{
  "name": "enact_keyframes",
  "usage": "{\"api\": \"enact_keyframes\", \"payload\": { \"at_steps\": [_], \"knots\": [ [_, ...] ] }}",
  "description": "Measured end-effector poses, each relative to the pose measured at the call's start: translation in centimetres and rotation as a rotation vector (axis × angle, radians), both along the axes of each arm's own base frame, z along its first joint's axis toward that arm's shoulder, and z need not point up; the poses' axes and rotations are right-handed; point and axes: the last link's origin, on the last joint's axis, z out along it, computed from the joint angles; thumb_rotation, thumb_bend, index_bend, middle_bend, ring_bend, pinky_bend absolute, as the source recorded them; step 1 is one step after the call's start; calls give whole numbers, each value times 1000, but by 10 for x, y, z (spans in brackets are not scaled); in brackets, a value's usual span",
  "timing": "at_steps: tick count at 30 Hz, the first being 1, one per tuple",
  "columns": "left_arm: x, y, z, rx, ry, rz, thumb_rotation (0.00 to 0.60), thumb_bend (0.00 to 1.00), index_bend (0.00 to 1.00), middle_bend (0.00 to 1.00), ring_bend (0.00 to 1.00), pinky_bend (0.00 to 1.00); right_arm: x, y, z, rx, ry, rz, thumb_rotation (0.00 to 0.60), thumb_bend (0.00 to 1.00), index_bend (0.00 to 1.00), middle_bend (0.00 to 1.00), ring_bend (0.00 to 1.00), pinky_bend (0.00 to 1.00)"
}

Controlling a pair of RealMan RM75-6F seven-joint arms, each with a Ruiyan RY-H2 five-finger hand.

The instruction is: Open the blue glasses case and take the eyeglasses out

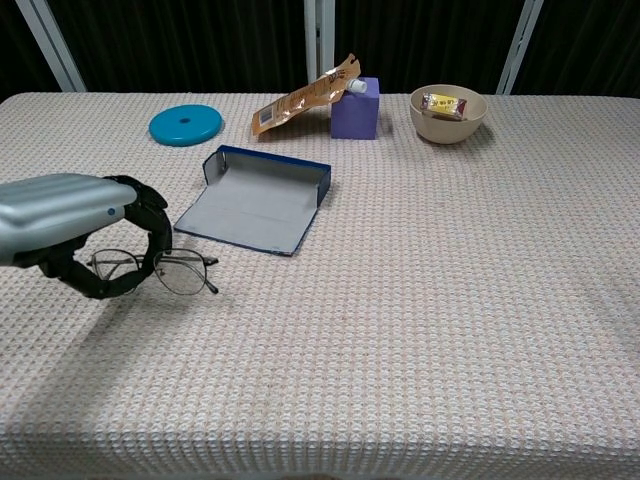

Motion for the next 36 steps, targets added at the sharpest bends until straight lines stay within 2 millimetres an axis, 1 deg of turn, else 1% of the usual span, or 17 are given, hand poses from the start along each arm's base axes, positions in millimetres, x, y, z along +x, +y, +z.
{"api": "enact_keyframes", "payload": {
  "at_steps": [2,3,5,7,9,12,15,17,21,22,24,25,27,28,32,34,36],
  "knots": [
    [3,0,-3,-25,-2,-2,600,243,130,143,9,0,1,1,1,-4,1,2,600,452,0,142,0,0],
    [4,0,-4,-32,-9,-2,600,193,80,118,2,0,1,1,2,-8,1,2,600,452,0,142,0,0],
    [8,2,-3,-28,-36,-2,600,133,52,103,0,0,1,2,4,-12,2,1,600,452,0,142,0,0],
    [12,6,1,-7,-73,-3,600,98,51,101,0,0,0,3,5,-15,2,-5,600,452,0,142,0,0],
    [13,10,8,27,-108,1,600,92,51,102,0,0,-1,3,6,-19,1,-9,600,452,0,142,0,0],
    [10,18,27,110,-152,17,600,92,78,129,0,0,-2,2,9,-24,-2,-13,600,452,0,142,0,0],
    [-2,28,54,239,-179,50,600,92,143,156,0,0,-4,0,13,-28,-3,-19,600,453,0,142,0,0],
    [-18,34,77,351,-187,83,600,92,165,162,0,0,-5,-1,16,-30,-9,-18,600,456,0,142,0,0],
    [-63,36,121,544,-156,150,600,92,173,168,0,0,-5,-3,22,-27,-42,-12,600,460,0,141,0,0],
    [-79,33,133,595,-138,169,600,92,173,169,0,0,-5,-3,24,-26,-50,-11,600,460,0,141,0,0],
    [-101,23,150,664,-114,196,600,92,173,171,0,0,-5,-3,27,-22,-63,-6,600,459,0,140,0,0],
    [-113,14,159,699,-109,214,600,92,174,171,0,0,-4,-3,29,-21,-63,-3,600,459,0,140,0,0],
    [-128,-2,169,728,-115,245,600,92,174,171,0,0,-3,0,28,-17,-67,3,600,458,0,140,0,0],
    [-136,-14,174,738,-120,265,600,92,174,171,0,0,-2,1,28,-14,-70,6,600,457,0,140,0,0],
    [-151,-53,182,741,-124,289,600,92,174,171,0,0,0,6,24,0,-73,13,600,455,0,141,0,0],
    [-154,-70,182,727,-129,285,600,92,174,172,0,0,1,10,21,9,-73,12,600,455,0,141,0,0],
    [-153,-82,179,702,-136,274,600,92,178,172,0,0,1,16,18,21,-79,7,600,455,0,141,0,0]
  ]
}}
